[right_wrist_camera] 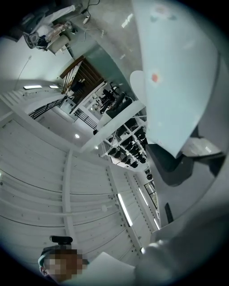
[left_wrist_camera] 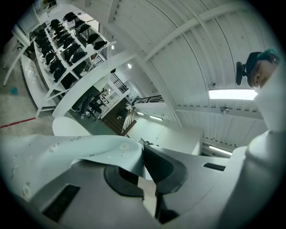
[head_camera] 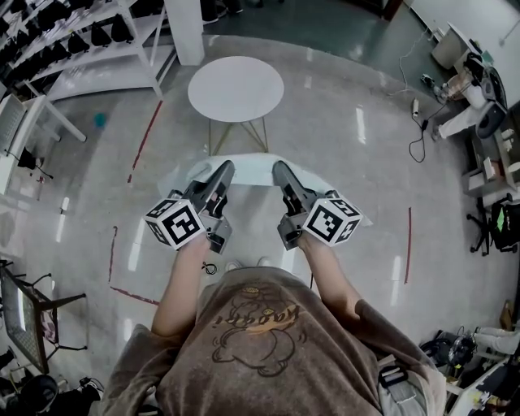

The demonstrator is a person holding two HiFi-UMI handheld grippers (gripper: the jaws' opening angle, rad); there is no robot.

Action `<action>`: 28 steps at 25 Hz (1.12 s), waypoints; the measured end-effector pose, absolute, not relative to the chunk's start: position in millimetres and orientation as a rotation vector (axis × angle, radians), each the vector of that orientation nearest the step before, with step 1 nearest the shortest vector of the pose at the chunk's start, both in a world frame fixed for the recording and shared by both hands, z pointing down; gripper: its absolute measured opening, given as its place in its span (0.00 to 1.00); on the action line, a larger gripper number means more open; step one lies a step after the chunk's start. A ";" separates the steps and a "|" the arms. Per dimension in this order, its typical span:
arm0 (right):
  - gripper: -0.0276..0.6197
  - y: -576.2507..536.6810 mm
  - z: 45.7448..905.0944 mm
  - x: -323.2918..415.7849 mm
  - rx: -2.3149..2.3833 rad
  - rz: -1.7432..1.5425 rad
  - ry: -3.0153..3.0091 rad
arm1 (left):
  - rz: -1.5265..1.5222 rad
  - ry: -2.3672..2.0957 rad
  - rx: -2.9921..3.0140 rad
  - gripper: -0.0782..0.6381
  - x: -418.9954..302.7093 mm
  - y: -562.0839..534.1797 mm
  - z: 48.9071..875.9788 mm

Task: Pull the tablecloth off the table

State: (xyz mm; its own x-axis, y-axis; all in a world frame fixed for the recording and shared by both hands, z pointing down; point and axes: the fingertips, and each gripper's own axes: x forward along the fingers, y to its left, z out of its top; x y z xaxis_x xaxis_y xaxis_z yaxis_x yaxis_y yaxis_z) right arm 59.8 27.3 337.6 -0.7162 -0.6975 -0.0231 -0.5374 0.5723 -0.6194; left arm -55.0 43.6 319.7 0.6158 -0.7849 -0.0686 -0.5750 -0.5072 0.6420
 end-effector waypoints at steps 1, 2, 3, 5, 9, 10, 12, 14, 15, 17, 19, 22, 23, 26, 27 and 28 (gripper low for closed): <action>0.11 28.3 342.2 60.3 -1.022 -0.875 2.537 | -0.468 -1.066 2.257 0.14 -54.5 44.3 324.6; 0.11 29.4 347.2 61.4 -1.024 -0.878 2.535 | -0.461 -1.067 2.253 0.14 -53.6 45.2 329.7; 0.11 30.2 352.2 62.6 -1.025 -0.880 2.536 | -0.455 -1.069 2.247 0.14 -52.4 46.0 334.9; 0.11 30.6 363.1 63.9 -1.027 -0.887 2.537 | -0.443 -1.074 2.236 0.14 -51.2 46.5 346.1; 0.11 27.5 385.7 63.7 -1.033 -0.945 2.522 | -0.420 -1.088 2.203 0.14 -51.0 44.2 369.0; 0.11 26.6 391.4 63.6 -1.037 -0.964 2.517 | -0.415 -1.090 2.194 0.14 -50.9 43.6 374.7; 0.11 25.4 402.8 63.0 -1.048 -0.993 2.514 | -0.407 -1.094 2.178 0.14 -51.3 42.7 385.9; 0.11 24.4 411.0 62.3 -1.061 -1.010 2.515 | -0.400 -1.099 2.167 0.14 -52.0 41.6 394.1; 0.11 24.0 414.0 62.1 -1.068 -1.017 2.516 | -0.397 -1.102 2.162 0.14 -52.3 40.9 397.1; 0.11 23.1 420.2 61.7 -1.084 -1.030 2.518 | -0.390 -1.105 2.151 0.14 -52.5 39.4 402.7; 0.11 22.5 426.0 61.3 -1.099 -1.041 2.521 | -0.382 -1.106 2.140 0.14 -52.7 38.4 407.7; 0.11 23.4 431.0 59.3 -1.109 -1.050 2.526 | -0.374 -1.108 2.133 0.14 -54.4 38.8 413.0; 0.11 23.7 432.0 58.7 -1.110 -1.053 2.527 | -0.373 -1.108 2.132 0.14 -55.1 39.0 414.1; 0.11 24.4 432.4 58.7 -1.111 -1.068 2.528 | -0.371 -1.106 2.126 0.14 -55.4 39.8 414.7; 0.11 24.4 432.5 59.1 -1.111 -1.073 2.525 | -0.371 -1.105 2.125 0.14 -55.1 40.0 415.1; 0.10 24.4 432.9 59.5 -1.111 -1.078 2.521 | -0.370 -1.104 2.123 0.14 -54.9 40.1 415.8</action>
